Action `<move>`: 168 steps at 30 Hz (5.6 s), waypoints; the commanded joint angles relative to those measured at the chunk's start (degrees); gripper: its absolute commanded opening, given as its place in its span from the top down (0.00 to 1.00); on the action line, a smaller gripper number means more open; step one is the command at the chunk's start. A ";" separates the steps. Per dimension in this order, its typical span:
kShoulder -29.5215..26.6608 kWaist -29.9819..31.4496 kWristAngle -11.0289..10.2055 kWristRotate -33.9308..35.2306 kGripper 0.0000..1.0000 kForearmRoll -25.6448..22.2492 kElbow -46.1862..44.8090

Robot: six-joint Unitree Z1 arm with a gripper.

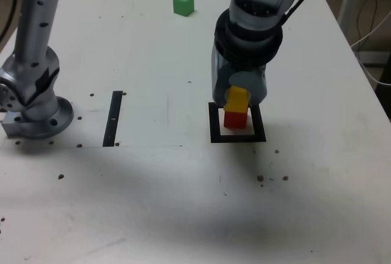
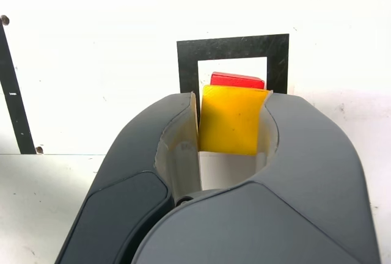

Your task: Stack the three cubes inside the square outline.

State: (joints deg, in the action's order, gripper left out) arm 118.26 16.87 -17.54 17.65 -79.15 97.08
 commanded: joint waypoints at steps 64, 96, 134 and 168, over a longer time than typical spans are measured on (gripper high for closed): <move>4.58 -62.30 1.73 -66.24 0.01 -11.14 24.66; 11.08 -63.90 -12.46 -88.21 0.01 6.83 16.60; 12.92 -66.79 -0.70 -94.77 0.18 8.13 13.45; 16.20 -68.33 4.70 -95.50 0.70 8.46 18.67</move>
State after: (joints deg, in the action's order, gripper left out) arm 134.14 -51.26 -13.09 -77.95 -70.63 115.43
